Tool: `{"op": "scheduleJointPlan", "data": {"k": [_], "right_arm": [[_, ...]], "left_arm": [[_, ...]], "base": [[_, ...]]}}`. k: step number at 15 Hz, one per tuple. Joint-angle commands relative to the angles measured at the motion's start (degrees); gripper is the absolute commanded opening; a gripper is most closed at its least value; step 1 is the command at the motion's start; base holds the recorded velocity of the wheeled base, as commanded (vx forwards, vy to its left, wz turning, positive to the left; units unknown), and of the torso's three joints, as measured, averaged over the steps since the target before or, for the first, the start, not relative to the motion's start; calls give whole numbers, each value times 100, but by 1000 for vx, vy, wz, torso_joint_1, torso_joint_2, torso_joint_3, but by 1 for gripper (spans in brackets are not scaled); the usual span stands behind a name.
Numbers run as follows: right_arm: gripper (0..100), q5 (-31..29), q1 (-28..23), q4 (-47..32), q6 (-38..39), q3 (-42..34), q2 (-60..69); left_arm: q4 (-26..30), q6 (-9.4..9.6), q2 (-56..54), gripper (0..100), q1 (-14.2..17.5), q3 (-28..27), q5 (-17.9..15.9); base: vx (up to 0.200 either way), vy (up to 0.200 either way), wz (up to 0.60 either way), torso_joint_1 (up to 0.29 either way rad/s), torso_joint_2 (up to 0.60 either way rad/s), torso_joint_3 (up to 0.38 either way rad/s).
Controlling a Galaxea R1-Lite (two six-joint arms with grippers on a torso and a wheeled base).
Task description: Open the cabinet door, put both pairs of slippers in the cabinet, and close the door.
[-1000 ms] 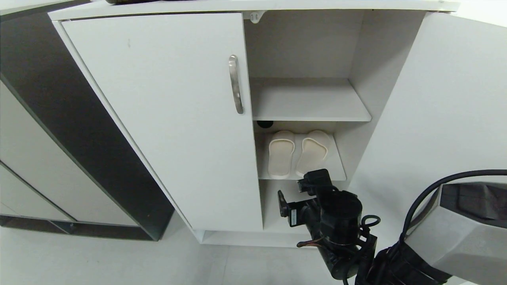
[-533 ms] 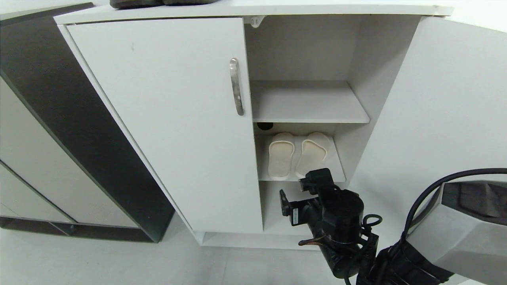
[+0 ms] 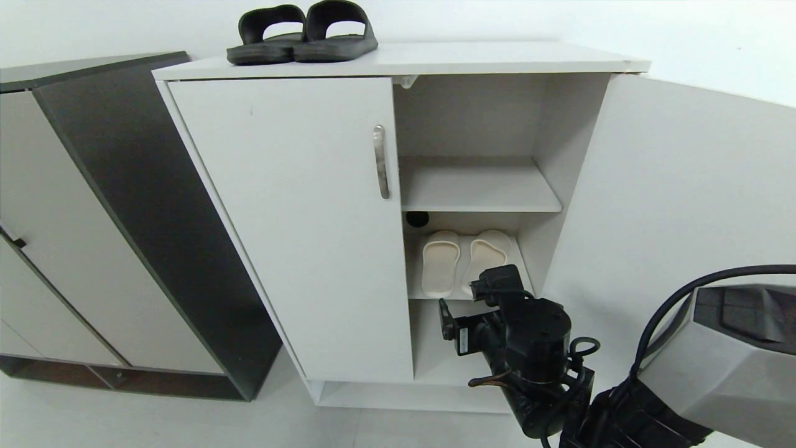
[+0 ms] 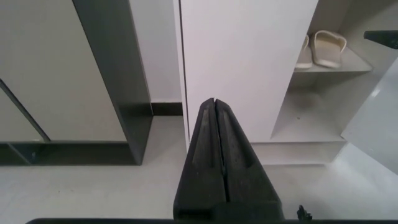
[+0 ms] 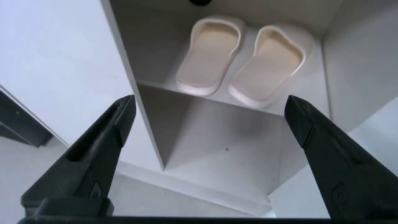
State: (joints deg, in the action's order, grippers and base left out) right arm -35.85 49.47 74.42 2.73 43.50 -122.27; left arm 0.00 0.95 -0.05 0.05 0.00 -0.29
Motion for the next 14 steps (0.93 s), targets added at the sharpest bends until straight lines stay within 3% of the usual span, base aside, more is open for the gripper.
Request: {"op": "scheduleJointPlan", "data": {"k": [1, 2, 5, 12, 14], "right_arm": [[100, -1, 1, 2, -1, -8, 19], [100, 17, 1, 2, -1, -96, 81], [100, 949, 1, -147, 26, -816, 740], [100, 1195, -7, -420, 184, -931, 828], [100, 1195, 1, -429, 193, -966, 837]], "left_arm": [[0, 2, 5, 0, 4, 0, 3], [0, 2, 5, 0, 4, 0, 12], [0, -7, 5, 0, 4, 0, 12], [0, -16, 5, 0, 4, 0, 12], [0, -25, 5, 0, 4, 0, 3]], "base": [[0, 0, 0, 2, -2, 203], [0, 0, 0, -2, 2, 198], [0, 0, 0, 2, 1, 193], [0, 0, 0, 0, -1, 15], [0, 200, 0, 2, 0, 2]]}}
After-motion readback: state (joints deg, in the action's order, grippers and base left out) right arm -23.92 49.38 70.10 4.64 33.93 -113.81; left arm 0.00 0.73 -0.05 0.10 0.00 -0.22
